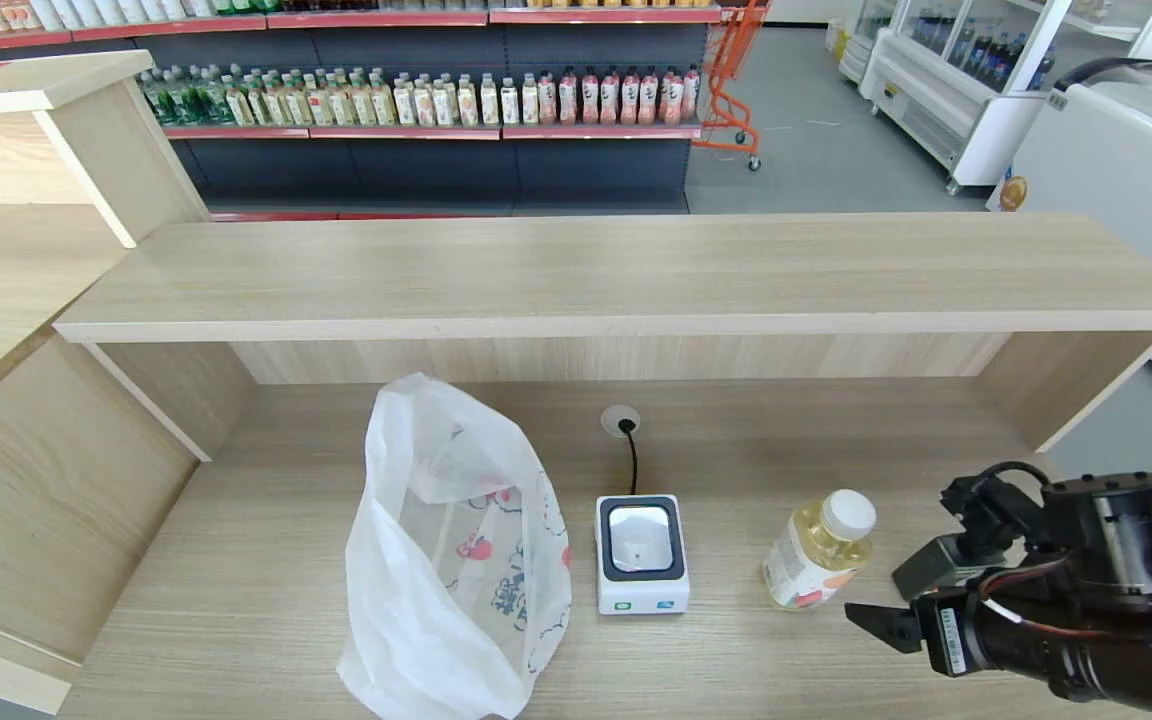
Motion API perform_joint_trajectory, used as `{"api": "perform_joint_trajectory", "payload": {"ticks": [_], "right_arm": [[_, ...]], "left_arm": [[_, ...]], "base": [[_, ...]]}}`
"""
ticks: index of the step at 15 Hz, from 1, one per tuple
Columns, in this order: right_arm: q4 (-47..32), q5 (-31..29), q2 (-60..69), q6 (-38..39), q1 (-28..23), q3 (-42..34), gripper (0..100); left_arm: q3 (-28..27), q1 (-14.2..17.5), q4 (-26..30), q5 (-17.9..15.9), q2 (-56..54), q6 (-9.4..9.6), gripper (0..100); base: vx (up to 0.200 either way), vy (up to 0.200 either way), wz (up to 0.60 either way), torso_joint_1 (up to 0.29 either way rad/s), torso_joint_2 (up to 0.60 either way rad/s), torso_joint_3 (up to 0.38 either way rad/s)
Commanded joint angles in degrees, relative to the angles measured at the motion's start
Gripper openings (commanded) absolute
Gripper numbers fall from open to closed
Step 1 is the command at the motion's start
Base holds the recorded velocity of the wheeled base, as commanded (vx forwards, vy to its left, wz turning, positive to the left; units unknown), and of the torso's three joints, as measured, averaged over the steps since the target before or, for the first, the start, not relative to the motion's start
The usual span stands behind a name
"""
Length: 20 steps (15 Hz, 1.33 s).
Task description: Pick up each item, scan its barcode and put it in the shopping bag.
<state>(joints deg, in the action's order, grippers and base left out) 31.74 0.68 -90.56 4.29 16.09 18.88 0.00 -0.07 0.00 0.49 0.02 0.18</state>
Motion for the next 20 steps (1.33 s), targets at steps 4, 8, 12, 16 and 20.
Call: {"api": "perform_joint_trajectory", "payload": {"ticks": [4, 8, 12, 16, 20], "right_arm": [[13.4, 0.1, -12.4, -0.2, 4.4, -0.9, 100], [22.0, -0.2, -18.0, -2.3, 5.1, -1.0, 100], [32.6, -0.5, -24.0, -6.8, 5.2, -1.0, 100], [37.9, -0.5, -27.0, -6.8, 6.8, -0.8, 100], [46.9, -3.7, -31.9, -7.0, 7.0, 0.1, 100]], "left_arm": [[0.0, 0.0, 0.0, 0.0, 0.0, -0.01, 100], [0.0, 0.0, 0.0, 0.0, 0.0, -0.01, 100], [0.0, 0.0, 0.0, 0.0, 0.1, -0.01, 100], [0.0, 0.0, 0.0, 0.0, 0.0, -0.01, 100], [0.0, 0.0, 0.0, 0.0, 0.1, -0.01, 100]], "base": [[0.000, 0.000, 0.00, 0.000, 0.00, 0.000], [0.000, 0.000, 0.00, 0.000, 0.00, 0.000], [0.000, 0.000, 0.00, 0.000, 0.00, 0.000], [0.000, 0.000, 0.00, 0.000, 0.00, 0.000], [0.000, 0.000, 0.00, 0.000, 0.00, 0.000]]}}
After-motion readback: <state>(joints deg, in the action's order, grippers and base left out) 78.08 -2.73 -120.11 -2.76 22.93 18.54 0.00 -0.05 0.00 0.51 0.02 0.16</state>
